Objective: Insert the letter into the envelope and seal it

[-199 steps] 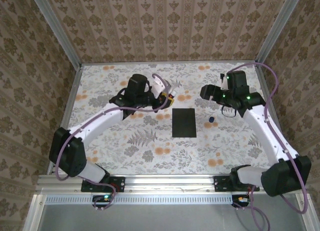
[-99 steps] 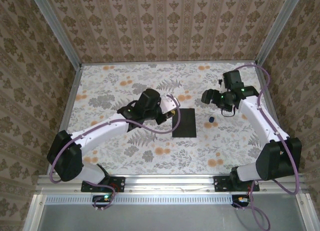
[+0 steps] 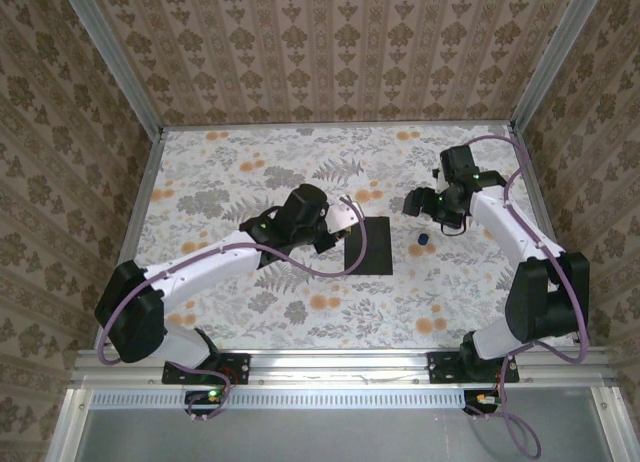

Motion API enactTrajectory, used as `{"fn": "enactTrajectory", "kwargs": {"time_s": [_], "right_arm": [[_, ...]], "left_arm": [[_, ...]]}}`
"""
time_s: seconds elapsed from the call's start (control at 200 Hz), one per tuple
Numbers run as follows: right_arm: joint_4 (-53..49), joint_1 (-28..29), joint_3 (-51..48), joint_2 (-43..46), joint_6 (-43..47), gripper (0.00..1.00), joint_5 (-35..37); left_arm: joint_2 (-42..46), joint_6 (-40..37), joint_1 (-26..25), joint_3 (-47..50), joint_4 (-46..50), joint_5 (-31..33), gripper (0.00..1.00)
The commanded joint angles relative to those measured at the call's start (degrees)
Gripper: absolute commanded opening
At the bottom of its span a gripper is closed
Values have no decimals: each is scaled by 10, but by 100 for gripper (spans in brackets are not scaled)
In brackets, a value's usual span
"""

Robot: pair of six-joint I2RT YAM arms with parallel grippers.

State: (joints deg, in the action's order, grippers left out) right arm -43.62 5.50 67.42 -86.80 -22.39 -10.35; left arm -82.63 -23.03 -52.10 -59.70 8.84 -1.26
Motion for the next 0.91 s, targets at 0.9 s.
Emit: {"fn": "enactTrajectory", "kwargs": {"time_s": [0.9], "right_arm": [[-17,-7,-30,-97,23,61,61]], "left_arm": [[-95,121,13,-53,97,-150,0]]}}
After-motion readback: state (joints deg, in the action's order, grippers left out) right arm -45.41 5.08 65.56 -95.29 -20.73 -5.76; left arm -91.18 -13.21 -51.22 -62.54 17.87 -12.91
